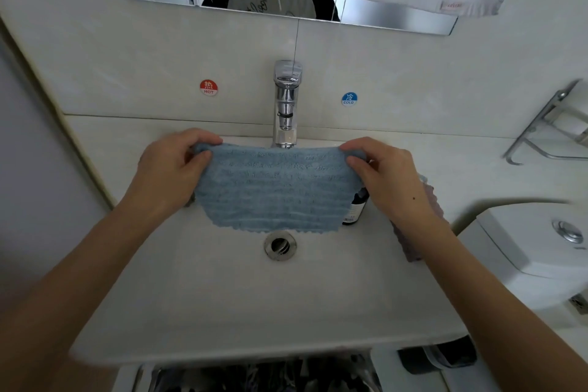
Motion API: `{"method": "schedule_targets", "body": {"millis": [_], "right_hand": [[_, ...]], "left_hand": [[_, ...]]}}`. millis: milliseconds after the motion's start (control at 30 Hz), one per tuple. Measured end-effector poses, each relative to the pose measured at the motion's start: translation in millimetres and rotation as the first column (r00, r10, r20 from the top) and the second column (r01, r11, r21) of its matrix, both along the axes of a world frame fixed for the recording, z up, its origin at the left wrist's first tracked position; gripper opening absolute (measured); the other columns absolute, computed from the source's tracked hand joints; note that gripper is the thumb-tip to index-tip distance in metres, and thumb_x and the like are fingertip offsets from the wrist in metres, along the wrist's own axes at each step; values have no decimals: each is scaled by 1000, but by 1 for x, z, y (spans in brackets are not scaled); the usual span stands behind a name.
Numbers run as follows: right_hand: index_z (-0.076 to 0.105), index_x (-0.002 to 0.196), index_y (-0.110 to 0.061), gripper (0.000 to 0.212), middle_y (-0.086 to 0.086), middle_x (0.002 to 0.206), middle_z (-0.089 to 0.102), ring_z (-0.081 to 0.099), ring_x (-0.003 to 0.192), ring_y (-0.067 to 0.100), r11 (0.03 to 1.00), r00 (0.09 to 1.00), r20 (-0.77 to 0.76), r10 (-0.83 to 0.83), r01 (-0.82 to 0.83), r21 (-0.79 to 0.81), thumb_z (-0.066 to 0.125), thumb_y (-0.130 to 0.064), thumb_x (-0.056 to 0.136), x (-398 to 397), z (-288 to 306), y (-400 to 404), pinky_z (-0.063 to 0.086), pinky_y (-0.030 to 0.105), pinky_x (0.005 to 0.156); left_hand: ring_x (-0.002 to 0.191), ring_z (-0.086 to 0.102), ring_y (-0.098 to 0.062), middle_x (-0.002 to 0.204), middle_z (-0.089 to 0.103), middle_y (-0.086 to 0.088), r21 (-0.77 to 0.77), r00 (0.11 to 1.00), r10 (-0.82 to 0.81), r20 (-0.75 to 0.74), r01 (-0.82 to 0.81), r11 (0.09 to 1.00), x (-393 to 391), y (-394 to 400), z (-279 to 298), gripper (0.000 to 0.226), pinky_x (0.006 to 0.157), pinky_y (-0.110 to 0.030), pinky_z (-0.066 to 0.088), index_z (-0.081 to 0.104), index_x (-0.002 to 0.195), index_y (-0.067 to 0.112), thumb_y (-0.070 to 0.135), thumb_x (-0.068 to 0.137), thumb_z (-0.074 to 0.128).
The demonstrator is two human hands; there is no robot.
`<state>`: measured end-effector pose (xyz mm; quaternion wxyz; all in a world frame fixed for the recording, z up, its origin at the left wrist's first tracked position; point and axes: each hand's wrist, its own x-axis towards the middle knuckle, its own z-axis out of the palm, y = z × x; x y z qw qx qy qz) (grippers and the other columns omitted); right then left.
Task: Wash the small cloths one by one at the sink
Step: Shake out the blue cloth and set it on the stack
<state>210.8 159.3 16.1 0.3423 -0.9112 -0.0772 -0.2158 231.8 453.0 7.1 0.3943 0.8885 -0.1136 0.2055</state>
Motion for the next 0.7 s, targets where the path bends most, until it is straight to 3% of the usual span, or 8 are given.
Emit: {"method": "schedule_targets", "body": {"millis": [100,200,300,400,500,600,667,700], "right_hand": [[70,109,-18,20,-1,68,59,52,60,11,999,1000,-17,-24,23,-25,57,-10,96,1,0,1,45,25,62],[69,97,-28,23,11,71,60,52,64,20,994,995,-102,-11,22,109,53,-10,98,0,4,2,49,28,65],[68,94,-28,24,12,85,63,60,82,19,857,953,-273,128,32,514,53,-10,98,-6,12,6,57,39,72],[68,102,-19,22,-1,80,67,67,75,10,699,886,-325,331,1,715,63,-1,91,-10,17,3,55,23,65],[69,97,-18,36,1,85,68,67,74,10,786,907,-300,296,-54,615,67,14,80,-11,15,1,55,21,65],[69,88,-21,36,16,90,67,60,79,20,883,957,-244,153,-22,470,68,14,79,-9,13,1,55,33,70],[69,87,-22,30,26,94,67,59,81,23,920,976,-207,71,16,391,69,7,82,-6,12,-1,55,40,76],[70,89,-22,26,21,92,69,61,83,22,935,980,-192,47,24,353,69,4,84,-5,11,-1,55,36,77]], "left_hand": [[89,59,-26,97,68,-9,93,998,41,54,-46,995,0,-1,-2,22,80,-38,47,69,107,15,8,95,53],[88,61,-28,94,69,-7,98,998,68,19,-70,993,-1,-2,0,20,77,-36,49,68,100,21,12,96,50],[73,63,-25,87,68,-5,-144,994,13,-108,-29,989,0,-3,4,21,49,-18,47,66,85,27,12,95,55],[63,61,-6,75,69,8,-416,983,-45,-176,-32,909,-1,-2,8,22,44,-13,45,68,79,29,13,92,61],[67,61,1,70,69,14,-545,970,-115,-215,-22,838,-1,2,10,17,53,-12,48,70,83,26,12,90,63],[68,63,2,69,68,15,-548,944,-218,-246,50,835,-4,6,13,20,58,-11,51,69,90,22,2,87,63],[76,63,-2,83,70,9,-496,925,-263,-276,98,863,-6,8,13,28,63,-10,51,69,96,21,-3,83,66],[80,63,-7,94,69,2,-441,922,-250,-295,101,892,-7,8,12,31,64,-9,51,70,101,18,-5,81,69]]}}
